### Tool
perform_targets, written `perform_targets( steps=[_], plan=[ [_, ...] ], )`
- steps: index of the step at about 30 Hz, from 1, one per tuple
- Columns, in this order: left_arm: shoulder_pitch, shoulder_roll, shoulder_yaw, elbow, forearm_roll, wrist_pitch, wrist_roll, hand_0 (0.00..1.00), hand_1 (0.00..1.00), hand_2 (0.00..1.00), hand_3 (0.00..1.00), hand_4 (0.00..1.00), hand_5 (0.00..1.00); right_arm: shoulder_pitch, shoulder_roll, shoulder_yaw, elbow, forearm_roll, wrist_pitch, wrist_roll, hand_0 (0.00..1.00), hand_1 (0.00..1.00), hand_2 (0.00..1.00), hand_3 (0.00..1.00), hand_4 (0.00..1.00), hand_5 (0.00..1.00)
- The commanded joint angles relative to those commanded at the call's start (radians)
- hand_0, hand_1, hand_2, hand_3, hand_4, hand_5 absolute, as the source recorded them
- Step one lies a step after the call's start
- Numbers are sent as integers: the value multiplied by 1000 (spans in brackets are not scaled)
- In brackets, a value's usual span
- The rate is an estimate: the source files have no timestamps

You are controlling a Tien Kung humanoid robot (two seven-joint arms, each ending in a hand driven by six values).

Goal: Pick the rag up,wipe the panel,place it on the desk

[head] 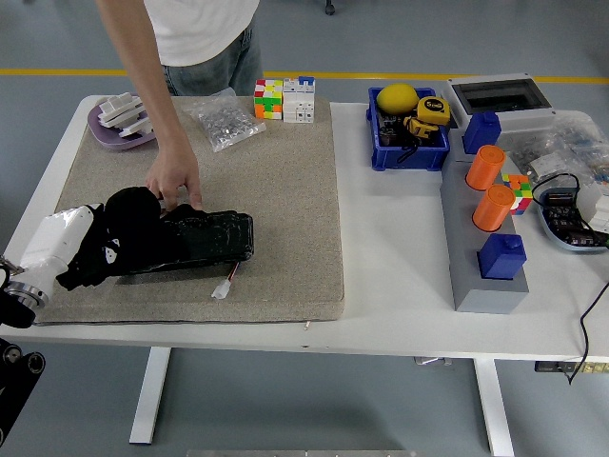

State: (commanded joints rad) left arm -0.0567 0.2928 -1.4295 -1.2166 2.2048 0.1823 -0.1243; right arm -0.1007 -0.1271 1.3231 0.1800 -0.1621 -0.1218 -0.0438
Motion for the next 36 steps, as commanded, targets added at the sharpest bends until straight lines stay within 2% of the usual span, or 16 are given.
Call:
perform_targets(
  steps=[5, 9, 13, 19, 20, 21, 25, 26, 31, 32, 36],
  plan=[
    [8, 7, -37, 21, -1, 5, -6, 284, 221, 552, 438, 90, 2, 0, 2, -7, 0, 8, 0, 0, 531, 605, 654, 583, 998, 478],
    [2, 9, -68, 58, 0, 12, -15, 284, 223, 550, 438, 92, 2, 1, 3, -9, 0, 9, 0, 0, 532, 605, 654, 583, 998, 478],
    [-22, 14, -83, 112, -19, 39, -45, 284, 223, 550, 438, 92, 2, 2, 3, -6, 0, 6, 0, 0, 532, 605, 654, 583, 998, 478],
    [-80, 26, -69, 226, -72, 91, -119, 283, 229, 544, 440, 99, 2, 4, 2, 9, 0, -12, 2, 1, 532, 605, 654, 583, 998, 478],
    [-87, 27, -66, 242, -76, 95, -127, 305, 317, 553, 457, 156, 2, 5, 2, 10, 0, -14, 2, 1, 532, 605, 654, 583, 998, 477],
    [-104, 31, -56, 276, -98, 115, -155, 305, 317, 553, 457, 156, 2, 6, 1, 14, 0, -19, 2, 1, 532, 605, 654, 583, 998, 477],
    [-135, 39, -40, 377, -122, 121, -190, 305, 317, 553, 457, 156, 2, 10, 0, 24, 0, -33, 3, 2, 532, 605, 654, 583, 998, 477],
    [-140, 40, -40, 399, -125, 115, -191, 446, 571, 691, 543, 485, 64, 10, -1, 23, 0, -34, 3, 1, 531, 606, 653, 583, 998, 478],
    [-141, 37, -41, 415, -131, 94, -195, 446, 571, 691, 543, 485, 64, 9, -3, 8, 0, -21, 1, -2, 531, 606, 653, 583, 998, 478],
    [-141, 35, -42, 416, -132, 96, -199, 695, 811, 809, 655, 711, 108, 8, -3, 4, 0, -17, 1, -2, 532, 605, 653, 583, 998, 477],
    [-135, 30, -45, 416, -142, 99, -210, 695, 811, 809, 655, 711, 108, 8, -3, -2, 0, -13, 1, -3, 532, 605, 653, 583, 998, 477]
  ],
)
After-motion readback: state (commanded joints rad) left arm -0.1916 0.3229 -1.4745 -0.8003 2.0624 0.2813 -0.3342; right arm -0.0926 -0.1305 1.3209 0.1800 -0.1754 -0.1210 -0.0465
